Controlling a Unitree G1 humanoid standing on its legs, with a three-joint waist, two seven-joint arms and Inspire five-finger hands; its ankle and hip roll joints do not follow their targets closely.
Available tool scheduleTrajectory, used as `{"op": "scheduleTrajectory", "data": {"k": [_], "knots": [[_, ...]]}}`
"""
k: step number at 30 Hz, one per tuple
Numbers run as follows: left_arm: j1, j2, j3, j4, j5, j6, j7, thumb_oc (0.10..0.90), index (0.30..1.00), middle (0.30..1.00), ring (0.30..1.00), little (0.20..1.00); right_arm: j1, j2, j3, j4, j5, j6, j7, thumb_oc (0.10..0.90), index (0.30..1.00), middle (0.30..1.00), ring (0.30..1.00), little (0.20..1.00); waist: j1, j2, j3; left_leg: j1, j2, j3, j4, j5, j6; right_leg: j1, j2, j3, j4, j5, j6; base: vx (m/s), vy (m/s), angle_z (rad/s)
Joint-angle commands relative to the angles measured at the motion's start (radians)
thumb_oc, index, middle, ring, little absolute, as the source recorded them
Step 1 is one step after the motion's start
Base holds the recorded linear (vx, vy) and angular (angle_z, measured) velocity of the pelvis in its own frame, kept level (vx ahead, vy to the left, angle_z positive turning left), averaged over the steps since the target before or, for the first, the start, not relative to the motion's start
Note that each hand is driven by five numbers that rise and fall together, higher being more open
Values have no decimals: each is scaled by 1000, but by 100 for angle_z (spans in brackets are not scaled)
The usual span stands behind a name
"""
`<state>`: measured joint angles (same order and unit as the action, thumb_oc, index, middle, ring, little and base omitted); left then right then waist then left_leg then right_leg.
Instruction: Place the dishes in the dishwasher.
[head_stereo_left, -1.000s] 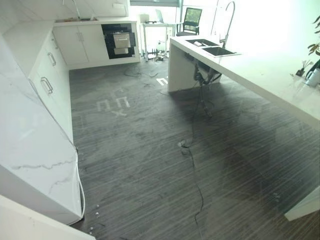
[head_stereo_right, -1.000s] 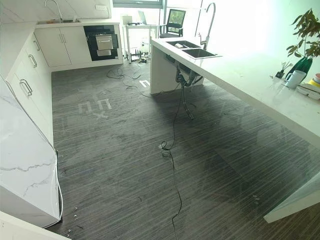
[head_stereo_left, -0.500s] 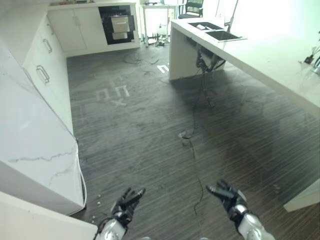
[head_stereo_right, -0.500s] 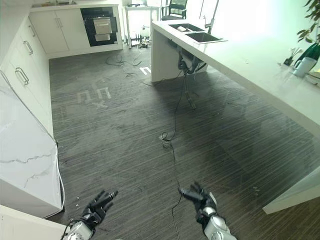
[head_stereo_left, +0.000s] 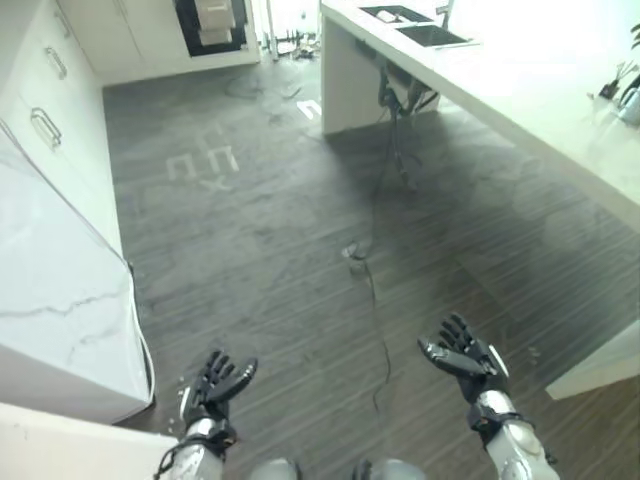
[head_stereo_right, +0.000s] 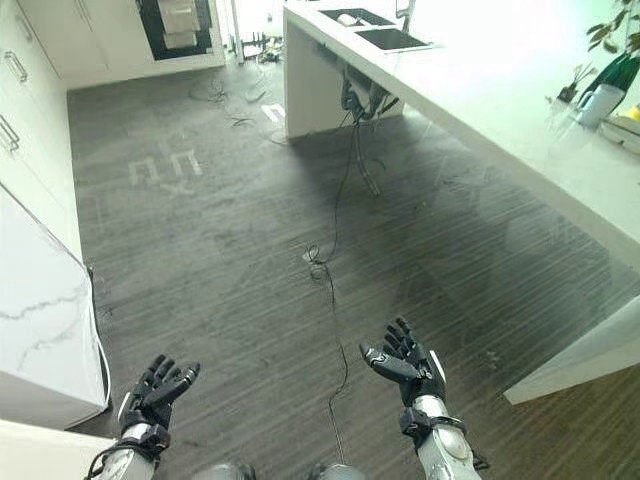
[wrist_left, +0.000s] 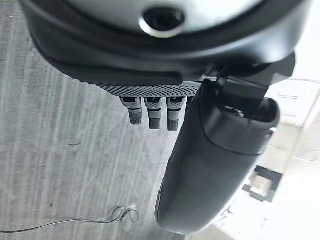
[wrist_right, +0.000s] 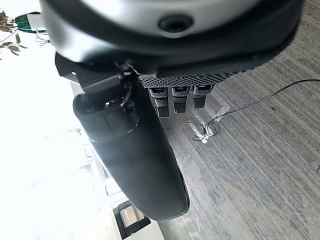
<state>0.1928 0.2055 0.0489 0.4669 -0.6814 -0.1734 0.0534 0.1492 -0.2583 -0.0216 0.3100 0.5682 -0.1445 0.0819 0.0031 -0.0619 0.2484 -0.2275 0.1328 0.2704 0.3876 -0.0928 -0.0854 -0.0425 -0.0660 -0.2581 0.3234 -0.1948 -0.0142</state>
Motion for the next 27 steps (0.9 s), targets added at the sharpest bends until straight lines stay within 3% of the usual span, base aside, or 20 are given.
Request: {"op": "scheduleTrajectory", "data": {"k": [1,3,6,7,10,12,14,15,16,17,19,20,21,23,24,25,27], "knots": [[17,40,-7,-98,-5,-71,-14,800,900,900,900,900,-6,-70,-38,-158,-13,-76,43,800,900,900,900,900,8,69,-51,-38,132,-23,-88,121,-51,68,23,66,-23,-19,96,283,182,-11],[37,23,-15,-73,2,-81,-26,800,900,900,900,900,11,-78,-38,-160,-10,-93,57,800,900,900,900,900,19,78,-51,-92,149,-72,-88,147,-67,102,41,81,-23,-48,91,325,200,-28],[45,5,-26,-64,13,-100,-18,800,900,900,900,900,12,-90,-27,-165,-7,-110,63,800,900,900,900,900,19,75,-64,-75,159,-33,-88,123,-54,124,31,60,-23,-66,89,297,199,-58],[38,10,-28,-60,-13,-93,-11,800,900,900,900,900,16,-87,-23,-165,-7,-113,64,800,900,900,900,900,14,67,-64,-50,147,-4,-88,110,-44,153,19,56,-23,-77,95,427,285,-39],[8,27,-9,-74,-14,-68,-17,800,900,900,900,900,13,-71,-17,-181,-13,-91,29,800,900,900,900,900,31,53,-86,-32,87,-18,-88,60,3,202,8,52,-23,-74,115,372,219,6],[-14,55,-11,-105,8,-50,-20,800,900,900,900,900,4,-48,-13,-193,-7,-84,-3,800,900,900,900,900,40,34,-97,-15,30,-35,-88,20,38,226,-18,25,-23,12,157,379,207,3],[-27,71,-17,-115,31,-41,-22,800,900,900,900,900,-12,-33,-9,-198,-6,-81,-29,800,900,900,900,900,42,38,-110,-7,6,-66,-88,6,57,227,-11,16,-23,116,191,370,245,38],[-48,84,-32,-124,63,-23,-21,800,900,900,900,900,-30,-1,-2,-197,-2,-79,-52,800,900,900,900,900,52,34,-118,15,-52,-96,-88,-24,93,212,-11,23,175,254,238,387,301,65],[-52,84,-35,-131,73,-17,-17,800,900,900,900,900,-31,7,0,-206,-6,-73,-54,800,900,900,900,900,55,46,-122,19,-54,-107,-88,-29,100,182,-5,24,263,307,241,409,350,54],[-53,83,-41,-142,82,-9,-11,800,900,900,900,900,-28,13,8,-219,-15,-66,-53,800,900,900,900,900,54,63,-119,37,-58,-122,-88,-44,112,117,-6,21,393,345,243,227,236,31],[-49,82,-51,-159,85,6,2,800,900,900,900,900,-37,12,37,-211,-38,-60,-43,800,900,900,900,900,44,85,-108,74,-64,-130,-88,-63,123,-43,-34,11,531,331,217,238,204,17],[-52,80,-62,-162,73,14,22,800,900,900,900,900,-45,9,51,-200,-45,-62,-44,800,900,900,900,900,38,87,-103,87,-74,-135,-88,-67,124,-91,-36,-7,519,312,207,345,83,-24],[-59,80,-66,-163,62,23,20,800,900,900,900,900,-41,-2,61,-200,-24,-59,-45,800,900,900,900,900,21,76,-95,105,-100,-151,-88,-67,115,-146,-18,-33,385,302,197,446,-7,-45],[-58,81,-71,-170,87,34,1,800,900,900,900,900,-9,-10,45,-209,-12,-66,-37,800,900,900,900,900,-11,60,-75,153,-127,-180,-88,-94,107,-169,-49,-52,225,354,195,560,-196,9],[-52,93,-68,-174,110,45,-22,800,900,900,900,900,22,-22,27,-215,17,-75,-22,800,900,900,900,900,-38,38,-61,198,-137,-205,-88,-121,98,-188,-98,-43,26,392,195,701,-440,112],[-48,101,-64,-173,143,54,-28,800,900,900,900,900,44,-27,9,-211,36,-85,-7,800,900,900,900,900,-63,19,-48,238,-147,-223,-88,-148,87,-258,-147,3,-23,355,202,672,-467,157],[-44,108,-64,-160,165,50,-17,800,900,900,900,900,52,-31,-10,-201,51,-96,19,800,900,900,900,900,-82,18,-38,275,-135,-230,-88,-176,76,-333,-194,65,-23,319,213,488,-302,191]]}}
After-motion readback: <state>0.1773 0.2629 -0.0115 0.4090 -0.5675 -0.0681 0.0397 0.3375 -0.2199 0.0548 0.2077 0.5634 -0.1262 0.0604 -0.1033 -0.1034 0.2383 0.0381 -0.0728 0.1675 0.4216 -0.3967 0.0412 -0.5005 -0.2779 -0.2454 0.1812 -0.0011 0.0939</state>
